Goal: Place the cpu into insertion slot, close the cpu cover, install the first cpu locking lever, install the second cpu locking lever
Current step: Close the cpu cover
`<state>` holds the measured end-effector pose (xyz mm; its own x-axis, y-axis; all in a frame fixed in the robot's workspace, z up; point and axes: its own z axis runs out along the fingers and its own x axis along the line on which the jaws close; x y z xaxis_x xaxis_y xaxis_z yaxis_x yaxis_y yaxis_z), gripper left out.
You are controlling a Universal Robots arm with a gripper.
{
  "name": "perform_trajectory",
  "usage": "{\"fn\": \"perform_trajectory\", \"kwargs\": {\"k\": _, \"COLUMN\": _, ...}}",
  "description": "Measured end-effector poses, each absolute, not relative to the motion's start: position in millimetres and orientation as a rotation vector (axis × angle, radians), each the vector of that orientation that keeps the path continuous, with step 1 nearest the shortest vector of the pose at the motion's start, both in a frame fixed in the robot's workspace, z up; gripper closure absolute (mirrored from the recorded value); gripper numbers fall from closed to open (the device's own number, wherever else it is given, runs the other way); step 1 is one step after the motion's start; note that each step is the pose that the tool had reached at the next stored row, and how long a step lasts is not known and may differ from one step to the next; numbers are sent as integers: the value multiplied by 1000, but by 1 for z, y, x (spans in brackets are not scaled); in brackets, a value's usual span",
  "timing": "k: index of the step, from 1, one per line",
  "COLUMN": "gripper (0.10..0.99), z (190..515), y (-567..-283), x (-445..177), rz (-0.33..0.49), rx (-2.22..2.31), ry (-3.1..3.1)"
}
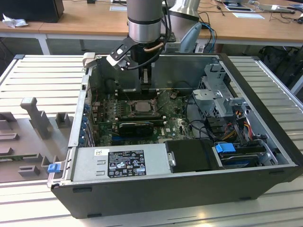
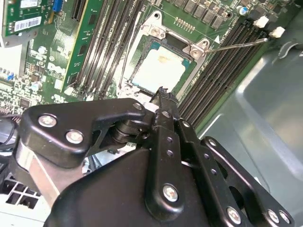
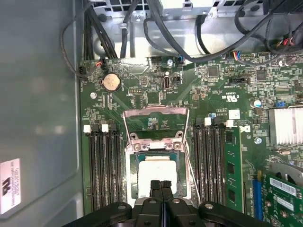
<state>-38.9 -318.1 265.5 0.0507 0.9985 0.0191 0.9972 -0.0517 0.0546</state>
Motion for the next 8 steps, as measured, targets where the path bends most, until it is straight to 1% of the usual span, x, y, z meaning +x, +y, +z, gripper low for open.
{"fn": "perform_trajectory", "kwargs": {"k": 3, "gripper": 980, "z": 269, "y": -318, "x": -38, "rz": 80, "rx": 2258, "ry": 2145}}
{"fn": "perform_trajectory", "kwargs": {"k": 8, "gripper": 980, "z": 269, "y": -318, "x": -13, "rz": 78, "rx": 2258, "ry": 2147}}
